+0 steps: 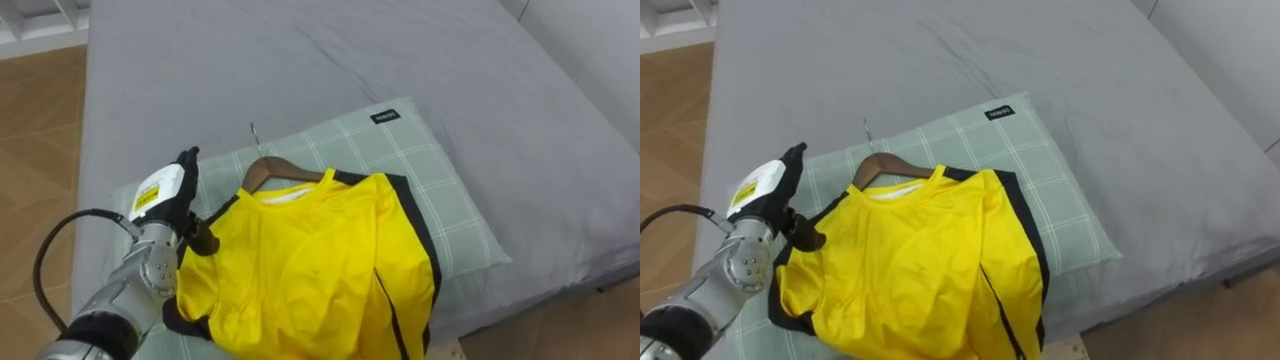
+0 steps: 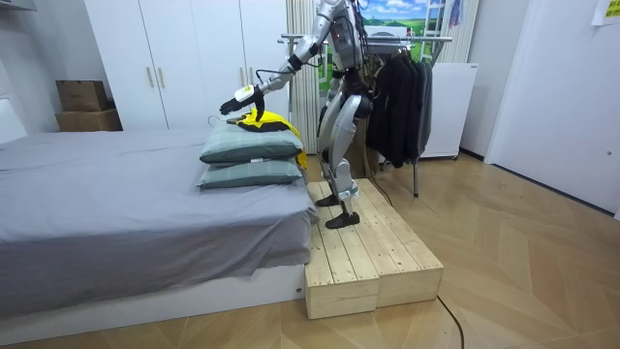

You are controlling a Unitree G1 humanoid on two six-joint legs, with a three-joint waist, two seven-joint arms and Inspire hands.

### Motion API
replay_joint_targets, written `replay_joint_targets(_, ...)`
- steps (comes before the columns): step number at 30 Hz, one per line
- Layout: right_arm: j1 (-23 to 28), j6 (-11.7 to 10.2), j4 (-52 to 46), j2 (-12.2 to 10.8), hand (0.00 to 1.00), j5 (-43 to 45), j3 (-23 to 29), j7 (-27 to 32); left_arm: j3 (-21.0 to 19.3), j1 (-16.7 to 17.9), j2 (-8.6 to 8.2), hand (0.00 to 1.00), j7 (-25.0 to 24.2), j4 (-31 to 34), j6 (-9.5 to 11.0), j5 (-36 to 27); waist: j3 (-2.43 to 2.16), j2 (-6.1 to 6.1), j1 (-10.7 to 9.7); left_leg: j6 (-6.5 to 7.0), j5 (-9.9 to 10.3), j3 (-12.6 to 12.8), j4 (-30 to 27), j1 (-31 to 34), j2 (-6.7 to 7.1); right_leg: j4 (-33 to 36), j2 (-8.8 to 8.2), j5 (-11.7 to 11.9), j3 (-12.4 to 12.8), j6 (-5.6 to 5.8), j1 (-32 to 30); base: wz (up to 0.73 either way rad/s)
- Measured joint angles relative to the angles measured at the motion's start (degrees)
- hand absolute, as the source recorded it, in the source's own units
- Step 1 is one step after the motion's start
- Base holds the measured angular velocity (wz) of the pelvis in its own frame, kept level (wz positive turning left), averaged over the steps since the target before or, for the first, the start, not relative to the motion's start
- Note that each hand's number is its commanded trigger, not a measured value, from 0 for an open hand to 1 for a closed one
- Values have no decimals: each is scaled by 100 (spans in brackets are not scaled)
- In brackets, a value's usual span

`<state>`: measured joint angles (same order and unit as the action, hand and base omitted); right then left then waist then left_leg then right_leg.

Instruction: Hang clothes

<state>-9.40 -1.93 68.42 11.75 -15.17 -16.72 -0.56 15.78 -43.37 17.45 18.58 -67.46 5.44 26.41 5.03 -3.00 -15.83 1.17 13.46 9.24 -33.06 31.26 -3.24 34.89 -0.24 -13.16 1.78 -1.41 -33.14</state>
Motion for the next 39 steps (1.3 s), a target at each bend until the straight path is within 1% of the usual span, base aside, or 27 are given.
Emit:
replay_joint_targets(5,-2,2,-124,0,0,35,-1,47,5,-16,1,0,12,-1,0,-2,7,4,-10,2,10,15,-64,89,4,113,-5,-33,28,-8,-125,-1)
replay_joint_targets(6,-6,3,-161,-1,0,28,-1,44,15,-18,1,0,12,-15,0,-15,18,20,-14,2,9,36,-71,97,3,146,-7,-33,47,-8,-152,-5)
replay_joint_targets(8,-11,3,-220,-1,0,18,-2,53,21,-19,1,0,-2,-58,-5,-181,31,41,-30,3,16,56,-130,130,-3,211,-40,-52,55,-16,-198,-2)
replay_joint_targets(11,-25,10,-202,-2,0,-17,-2,66,22,-18,-13,0,-115,-73,-14,-344,42,59,-55,5,40,55,-191,162,-3,290,-34,-76,54,-16,-237,0)
replay_joint_targets(14,-47,17,-179,-1,0,-23,-1,101,19,-23,-15,0,-299,-75,-15,-571,40,56,-83,6,64,30,-230,207,-12,306,-30,-80,40,-14,-256,0)
replay_joint_targets(17,-39,60,-208,-2,0,-24,0,133,14,-26,-17,0,-453,-202,-35,-839,39,54,-115,20,72,63,-253,223,-9,335,-11,-74,73,-4,-287,-4)
replay_joint_targets(20,-5,80,-209,-3,0,-24,0,148,12,-26,-17,0,-571,-255,-150,-889,37,50,-107,30,79,94,-267,220,-8,361,-4,-66,113,9,-302,-4)
replay_joint_targets(23,-8,83,-210,-4,0,-28,0,224,13,-26,-18,0,-590,-349,-195,-1012,33,44,-110,34,81,125,-273,211,-11,379,6,-60,155,19,-314,-5)
replay_joint_targets(26,-15,83,-210,0,0,-27,1,309,12,-26,-18,0,-685,-364,-280,-1109,30,40,-108,34,80,133,-274,210,-15,397,9,-60,162,18,-322,-1)
replay_joint_targets(34,50,83,-249,1,0,-245,-20,294,23,-25,-61,0,-798,-421,-313,-1115,15,17,-153,34,79,97,-309,217,-16,394,9,-58,133,15,-302,1)
replay_joint_targets(37,165,80,-462,13,0,-273,-23,293,28,-25,-100,0,-800,-439,-381,-1111,12,12,-151,34,80,80,-331,231,-17,393,10,-56,118,16,-300,1)
replay_joint_targets(39,208,80,-534,14,0,-269,-26,293,82,-23,-125,0,-806,-442,-426,-1111,-4,-13,-151,35,80,75,-361,244,-22,393,16,-50,121,24,-302,0)
